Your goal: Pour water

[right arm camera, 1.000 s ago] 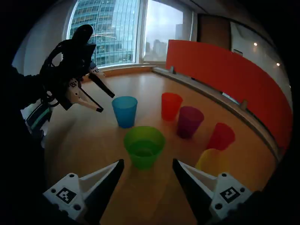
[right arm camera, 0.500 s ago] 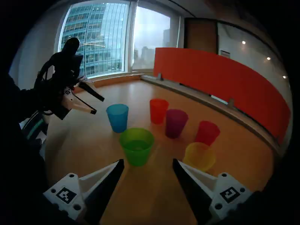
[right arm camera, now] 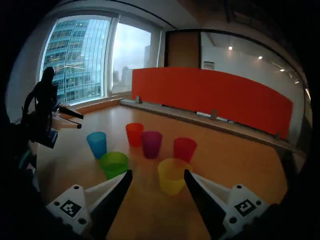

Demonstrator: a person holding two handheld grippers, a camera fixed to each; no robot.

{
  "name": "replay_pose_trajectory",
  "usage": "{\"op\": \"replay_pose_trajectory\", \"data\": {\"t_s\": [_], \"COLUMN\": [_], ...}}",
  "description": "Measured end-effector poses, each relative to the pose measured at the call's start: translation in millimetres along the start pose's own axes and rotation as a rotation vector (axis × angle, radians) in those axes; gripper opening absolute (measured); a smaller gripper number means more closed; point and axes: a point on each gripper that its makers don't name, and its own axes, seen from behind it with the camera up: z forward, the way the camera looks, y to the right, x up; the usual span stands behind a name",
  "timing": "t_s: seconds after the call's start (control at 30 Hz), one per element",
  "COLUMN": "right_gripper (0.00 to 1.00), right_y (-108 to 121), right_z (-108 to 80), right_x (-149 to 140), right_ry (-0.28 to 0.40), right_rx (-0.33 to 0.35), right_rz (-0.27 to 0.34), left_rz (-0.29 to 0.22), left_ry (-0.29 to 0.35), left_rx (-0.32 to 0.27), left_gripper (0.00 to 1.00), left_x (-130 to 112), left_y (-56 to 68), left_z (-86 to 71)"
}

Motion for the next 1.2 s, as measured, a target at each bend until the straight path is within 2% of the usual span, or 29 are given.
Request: {"op": "replay_pose_trajectory", "data": {"t_s": [0.37, 0.5, 0.6, 0.9, 1.2], "right_gripper": [1.00, 1.00, 1.00, 1.00, 1.00], "right_y": [47.6, 64.3, 73.7, 93.2, 110.5], "right_z": [-9.6, -13.4, -17.4, -38.1, -60.2], "right_x": [33.3, 42.2, 46.6, 63.0, 74.6], "right_ry": [0.142, 0.193, 0.225, 0.343, 0.405], "right_rx": [-0.195, -0.271, -0.323, -0.449, -0.579], "right_rz": [0.058, 0.080, 0.093, 0.127, 0.126], "left_rz": [-0.020, -0.054, -0.077, -0.126, -0.127], "left_ry": [0.147, 0.195, 0.224, 0.322, 0.377], "left_rx": [0.116, 0.178, 0.197, 0.259, 0.345], "left_gripper": [0.98, 0.98, 0.98, 0.98, 0.98], "left_x": [32.7, 41.1, 45.8, 59.4, 66.2], "left_y": [-13.8, -22.3, -22.9, -27.5, -39.3], "left_z": [-6.5, -12.1, -14.5, -27.2, -34.9]}}
